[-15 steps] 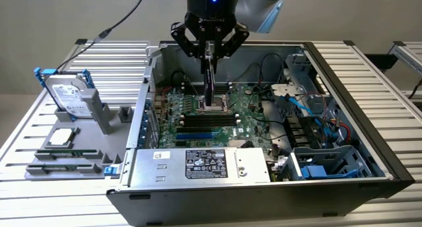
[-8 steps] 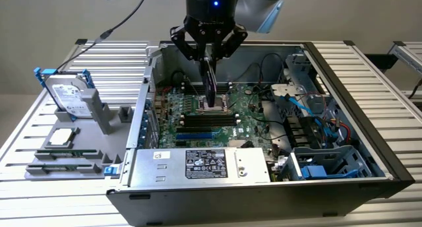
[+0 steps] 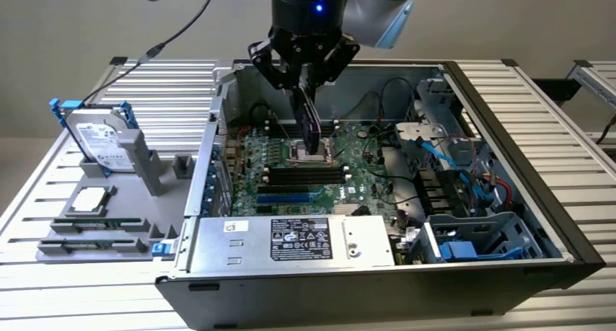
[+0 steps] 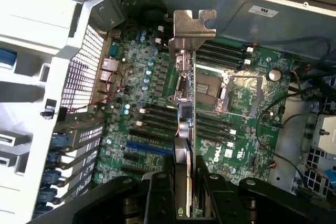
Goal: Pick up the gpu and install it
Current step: 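Insert the gpu into the slot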
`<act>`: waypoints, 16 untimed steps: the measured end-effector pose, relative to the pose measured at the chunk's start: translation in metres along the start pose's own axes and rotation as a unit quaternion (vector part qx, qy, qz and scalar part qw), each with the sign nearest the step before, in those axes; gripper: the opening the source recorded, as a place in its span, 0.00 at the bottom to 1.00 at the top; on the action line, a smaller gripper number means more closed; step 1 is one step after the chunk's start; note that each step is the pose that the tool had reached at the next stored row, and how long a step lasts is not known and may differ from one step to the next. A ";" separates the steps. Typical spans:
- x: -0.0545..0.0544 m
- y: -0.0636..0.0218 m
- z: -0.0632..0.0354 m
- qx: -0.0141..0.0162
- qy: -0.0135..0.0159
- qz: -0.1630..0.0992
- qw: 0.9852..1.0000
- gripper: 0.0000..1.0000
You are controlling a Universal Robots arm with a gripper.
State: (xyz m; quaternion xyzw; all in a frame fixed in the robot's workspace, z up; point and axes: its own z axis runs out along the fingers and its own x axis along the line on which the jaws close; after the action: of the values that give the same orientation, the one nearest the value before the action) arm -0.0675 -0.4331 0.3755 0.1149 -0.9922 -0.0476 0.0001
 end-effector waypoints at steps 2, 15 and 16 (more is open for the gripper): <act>0.000 0.0000 0.0001 -0.001 0.001 -0.017 1.000 0.27; 0.000 -0.0003 0.0026 -0.001 0.010 -0.135 0.991 0.27; 0.000 -0.0003 0.0030 -0.001 0.011 -0.144 0.990 0.27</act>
State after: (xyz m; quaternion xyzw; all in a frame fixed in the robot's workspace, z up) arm -0.0675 -0.4331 0.3726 0.2568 -0.9653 -0.0465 0.0044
